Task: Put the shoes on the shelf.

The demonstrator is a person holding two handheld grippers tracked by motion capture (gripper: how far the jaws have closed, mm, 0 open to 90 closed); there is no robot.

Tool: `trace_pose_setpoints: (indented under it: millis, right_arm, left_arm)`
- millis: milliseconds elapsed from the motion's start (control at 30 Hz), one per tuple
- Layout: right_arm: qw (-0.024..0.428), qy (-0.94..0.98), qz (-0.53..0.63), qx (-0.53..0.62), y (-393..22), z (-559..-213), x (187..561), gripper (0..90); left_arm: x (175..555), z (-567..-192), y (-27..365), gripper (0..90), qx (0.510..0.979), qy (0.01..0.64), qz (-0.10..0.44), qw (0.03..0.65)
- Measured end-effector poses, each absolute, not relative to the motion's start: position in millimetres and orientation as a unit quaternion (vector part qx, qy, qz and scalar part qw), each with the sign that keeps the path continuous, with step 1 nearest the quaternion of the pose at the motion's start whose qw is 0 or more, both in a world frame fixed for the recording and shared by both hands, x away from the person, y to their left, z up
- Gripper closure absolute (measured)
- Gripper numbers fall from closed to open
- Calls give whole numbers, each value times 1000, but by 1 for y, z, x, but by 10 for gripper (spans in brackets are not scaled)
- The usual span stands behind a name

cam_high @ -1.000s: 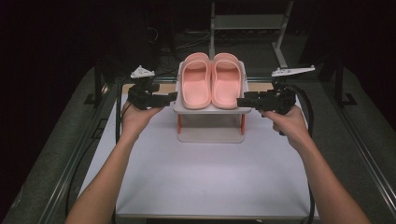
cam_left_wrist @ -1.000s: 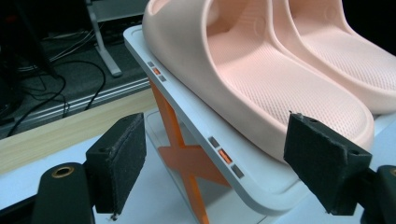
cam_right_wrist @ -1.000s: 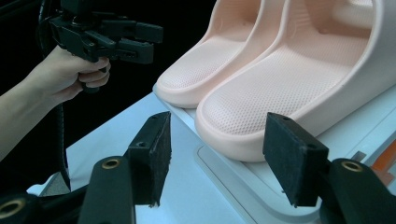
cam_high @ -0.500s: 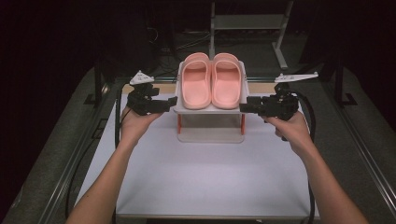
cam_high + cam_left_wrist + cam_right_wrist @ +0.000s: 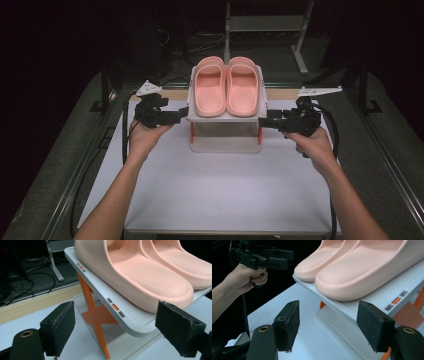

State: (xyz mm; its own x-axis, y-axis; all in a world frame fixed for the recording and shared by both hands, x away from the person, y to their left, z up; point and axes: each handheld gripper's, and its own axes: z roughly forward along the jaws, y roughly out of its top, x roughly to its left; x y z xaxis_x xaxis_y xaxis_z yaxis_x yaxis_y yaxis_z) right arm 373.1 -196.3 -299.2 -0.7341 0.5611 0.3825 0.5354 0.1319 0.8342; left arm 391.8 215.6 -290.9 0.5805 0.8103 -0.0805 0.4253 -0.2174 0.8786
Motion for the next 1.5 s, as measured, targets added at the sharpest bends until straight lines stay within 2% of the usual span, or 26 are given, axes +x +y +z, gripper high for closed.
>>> trace_pose_setpoints:
  millis: [1500]
  right_arm:
    - [-20, 752, 540, 377, -200, -357, 352, 303]
  left_arm:
    - [365, -330, 230, 112, 751, 424, 195, 467]
